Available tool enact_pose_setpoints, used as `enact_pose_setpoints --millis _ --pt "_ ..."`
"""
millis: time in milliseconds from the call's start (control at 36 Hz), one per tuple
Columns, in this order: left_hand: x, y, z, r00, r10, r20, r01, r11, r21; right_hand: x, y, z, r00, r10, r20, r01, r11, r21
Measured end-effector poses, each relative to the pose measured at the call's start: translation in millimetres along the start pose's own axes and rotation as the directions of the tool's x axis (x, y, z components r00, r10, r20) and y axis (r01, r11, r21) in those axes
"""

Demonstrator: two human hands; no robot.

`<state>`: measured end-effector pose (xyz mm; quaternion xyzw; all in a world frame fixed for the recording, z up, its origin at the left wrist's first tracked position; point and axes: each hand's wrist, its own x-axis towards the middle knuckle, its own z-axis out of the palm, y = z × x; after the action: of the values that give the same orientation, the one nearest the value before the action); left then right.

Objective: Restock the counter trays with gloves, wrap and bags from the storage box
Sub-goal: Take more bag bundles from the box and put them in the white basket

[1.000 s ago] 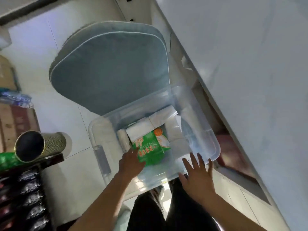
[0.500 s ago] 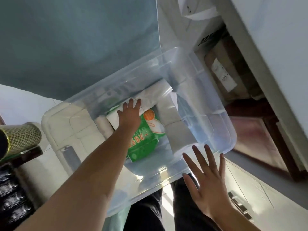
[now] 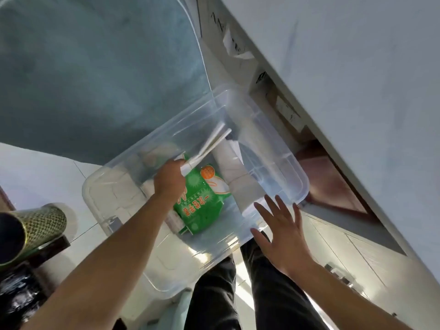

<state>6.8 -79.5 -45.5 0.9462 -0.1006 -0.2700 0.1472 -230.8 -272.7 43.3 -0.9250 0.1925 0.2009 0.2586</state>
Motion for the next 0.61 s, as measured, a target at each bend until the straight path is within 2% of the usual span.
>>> enact_pose_setpoints --millis 83,139,167,194,250,333,389,500,611 --pt "-43 3 -26 0.998 -0.016 0.057 0.027 0.980 -0.199 2 -18 -20 0.995 0.100 -0.012 -0.096 0.979 0.180" --pt "-74 6 -42 0.986 -0.058 0.156 0.111 0.927 -0.359 3 -31 -32 0.982 0.191 0.012 -0.180 0.898 0.403" --pt "-91 10 -50 0.970 -0.079 0.230 0.187 0.848 -0.495 3 -37 -40 0.966 0.248 0.073 -0.248 0.813 0.526" --pt "-108 13 -58 0.949 -0.070 0.306 0.259 0.726 -0.637 4 -44 -48 0.942 0.292 0.168 -0.330 0.703 0.630" --pt "-138 22 -70 0.911 0.014 0.413 0.355 0.485 -0.799 5 -54 -61 0.882 0.279 0.379 -0.469 0.462 0.753" --pt "-172 34 -75 0.856 0.111 0.505 0.463 0.270 -0.844 3 -57 -76 0.809 0.119 0.576 -0.588 0.179 0.789" --pt "-187 43 -72 0.828 0.166 0.535 0.505 0.192 -0.842 -4 -57 -82 0.801 0.024 0.598 -0.597 0.089 0.797" --pt "-204 61 -61 0.784 0.242 0.572 0.544 0.176 -0.820 -18 -48 -86 0.815 0.014 0.579 -0.578 0.080 0.812" --pt "-201 74 -51 0.713 0.300 0.634 0.578 0.261 -0.773 -32 -28 -86 0.819 0.044 0.571 -0.573 0.020 0.820"
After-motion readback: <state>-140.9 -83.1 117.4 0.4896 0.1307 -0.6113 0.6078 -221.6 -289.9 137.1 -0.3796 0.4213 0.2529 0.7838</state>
